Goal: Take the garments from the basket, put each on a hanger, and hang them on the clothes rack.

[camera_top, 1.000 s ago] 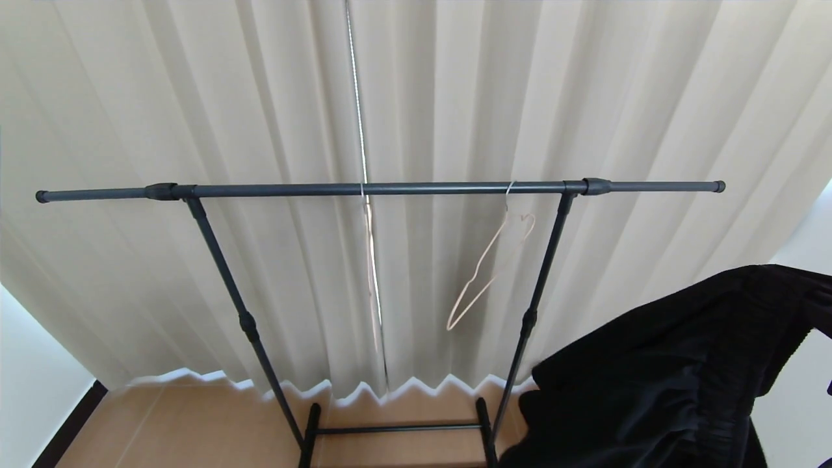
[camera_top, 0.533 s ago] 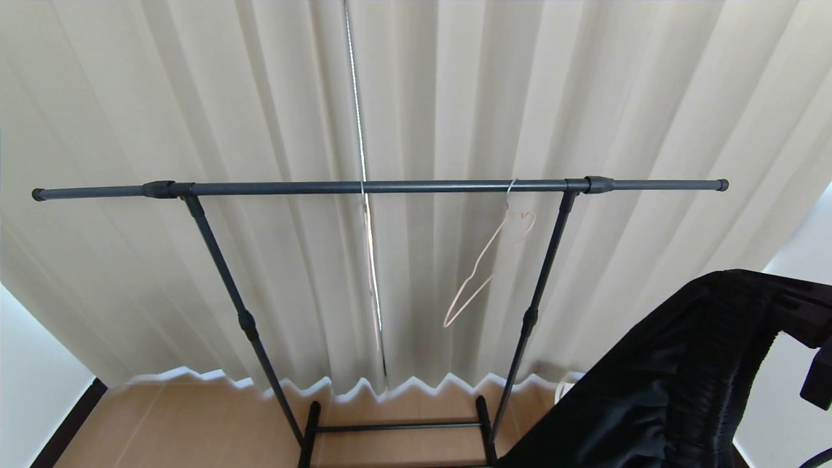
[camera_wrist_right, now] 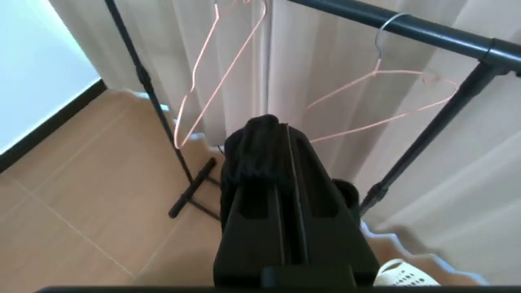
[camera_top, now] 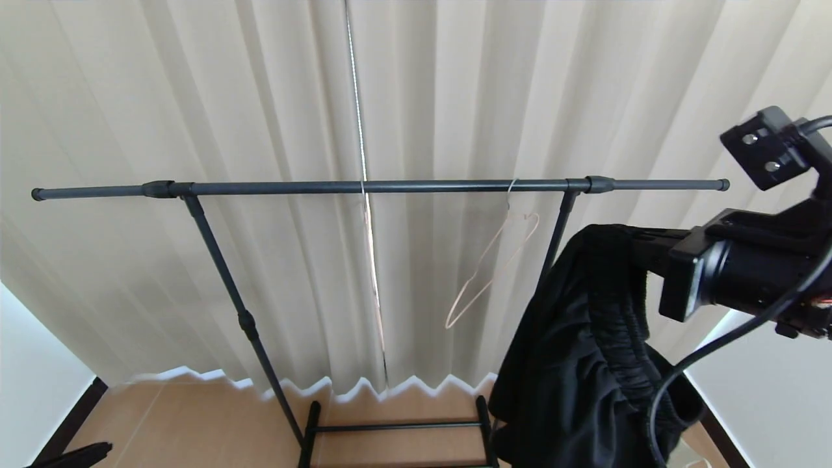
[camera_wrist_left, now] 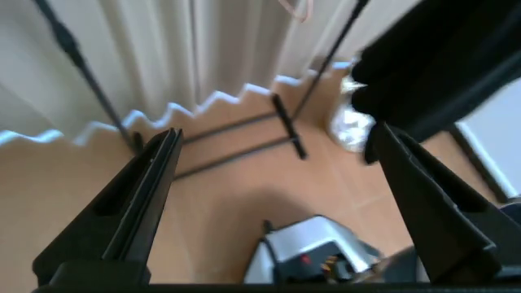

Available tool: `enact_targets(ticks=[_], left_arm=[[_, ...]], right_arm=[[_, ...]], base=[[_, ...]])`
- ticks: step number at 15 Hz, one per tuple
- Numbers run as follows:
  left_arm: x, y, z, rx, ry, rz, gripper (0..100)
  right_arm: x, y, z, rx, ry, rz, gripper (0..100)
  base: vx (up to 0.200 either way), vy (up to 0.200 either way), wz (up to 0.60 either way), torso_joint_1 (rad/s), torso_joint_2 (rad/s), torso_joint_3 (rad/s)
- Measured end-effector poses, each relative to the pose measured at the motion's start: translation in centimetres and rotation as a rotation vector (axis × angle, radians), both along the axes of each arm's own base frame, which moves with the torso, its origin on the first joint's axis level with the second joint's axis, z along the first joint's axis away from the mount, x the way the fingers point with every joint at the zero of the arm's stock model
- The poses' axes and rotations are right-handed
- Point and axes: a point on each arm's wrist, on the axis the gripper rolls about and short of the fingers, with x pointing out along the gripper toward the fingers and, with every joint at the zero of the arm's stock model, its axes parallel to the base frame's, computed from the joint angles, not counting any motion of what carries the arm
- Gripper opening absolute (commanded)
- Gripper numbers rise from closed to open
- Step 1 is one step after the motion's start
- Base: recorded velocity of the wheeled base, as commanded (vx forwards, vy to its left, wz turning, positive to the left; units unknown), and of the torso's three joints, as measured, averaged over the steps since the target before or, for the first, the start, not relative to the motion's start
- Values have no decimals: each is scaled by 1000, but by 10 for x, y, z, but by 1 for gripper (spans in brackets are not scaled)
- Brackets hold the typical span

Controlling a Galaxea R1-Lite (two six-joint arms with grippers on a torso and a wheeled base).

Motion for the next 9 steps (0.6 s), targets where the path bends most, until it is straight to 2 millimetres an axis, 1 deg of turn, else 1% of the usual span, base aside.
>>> enact_targets(ticks=[2, 4, 7, 9], left_arm=[[32, -14, 21, -77, 101, -33, 100], [66, -39, 31, -91, 175, -45, 100], [106, -87, 33, -71, 190, -31, 100], [122, -120, 32, -82, 159, -36, 100]], right_arm=[[8, 15, -1, -28, 3, -53, 0], [17, 31, -6, -69, 3, -134, 0], [23, 52, -10, -66, 18, -200, 0], [27, 65, -10, -52, 12, -294, 0]], base=[[0, 0, 0, 0, 0, 0], [0, 0, 0, 0, 0, 0], [0, 0, 0, 0, 0, 0], [0, 0, 0, 0, 0, 0]])
